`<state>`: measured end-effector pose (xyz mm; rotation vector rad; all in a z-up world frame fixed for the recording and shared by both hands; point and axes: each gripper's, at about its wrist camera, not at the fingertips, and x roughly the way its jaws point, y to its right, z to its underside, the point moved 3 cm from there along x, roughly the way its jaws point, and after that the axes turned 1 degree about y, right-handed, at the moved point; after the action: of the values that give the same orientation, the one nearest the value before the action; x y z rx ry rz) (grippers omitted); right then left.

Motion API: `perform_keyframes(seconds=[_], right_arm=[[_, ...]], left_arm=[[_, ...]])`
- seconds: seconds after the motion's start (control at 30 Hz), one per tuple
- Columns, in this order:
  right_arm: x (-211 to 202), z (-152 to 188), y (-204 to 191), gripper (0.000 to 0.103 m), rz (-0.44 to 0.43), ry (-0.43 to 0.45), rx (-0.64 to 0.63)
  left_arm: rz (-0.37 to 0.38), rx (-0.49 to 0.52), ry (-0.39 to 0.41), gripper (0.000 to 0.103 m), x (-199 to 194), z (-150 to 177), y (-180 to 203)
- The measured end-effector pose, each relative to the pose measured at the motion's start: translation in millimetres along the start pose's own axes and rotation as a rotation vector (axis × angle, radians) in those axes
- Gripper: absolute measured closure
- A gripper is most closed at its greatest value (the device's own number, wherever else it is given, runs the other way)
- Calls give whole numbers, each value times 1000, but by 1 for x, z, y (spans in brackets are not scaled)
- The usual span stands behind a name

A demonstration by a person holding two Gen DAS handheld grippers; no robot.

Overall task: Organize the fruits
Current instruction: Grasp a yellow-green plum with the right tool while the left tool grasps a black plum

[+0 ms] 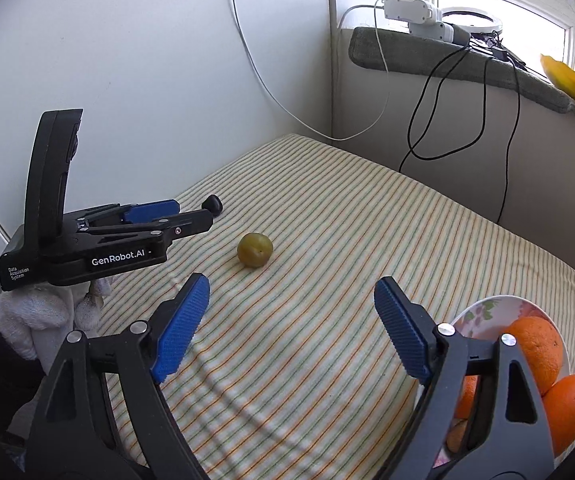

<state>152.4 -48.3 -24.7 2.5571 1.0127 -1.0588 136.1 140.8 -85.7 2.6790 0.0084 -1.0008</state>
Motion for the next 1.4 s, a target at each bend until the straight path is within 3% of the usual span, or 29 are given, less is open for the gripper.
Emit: perform_keyframes(seconds=[0.17,0.33,0.8,1.17,1.3,1.4], right_arm=[[28,-8,-12,34,-43,-41,-11],[54,-8,-16,48,-83,-88,13],[103,-11,-21,56,-85,-158,2],[117,-12,-24,58,-91,-179,2],[123,-11,-26,68,-86,-196,-4],[124,-12,-27,68,-85,-194,-2]], left_arm=[[-2,-9,-7,59,6,-2,-11],[-3,-26,-17,61,16,-7,-16],[-8,-55,-57,64,41,-8,-24],[-30,-82,-72,64,46,-8,-32],[-41,-75,-73,70,46,-8,-32],[-55,-77,-69,78,47,-8,-33]])
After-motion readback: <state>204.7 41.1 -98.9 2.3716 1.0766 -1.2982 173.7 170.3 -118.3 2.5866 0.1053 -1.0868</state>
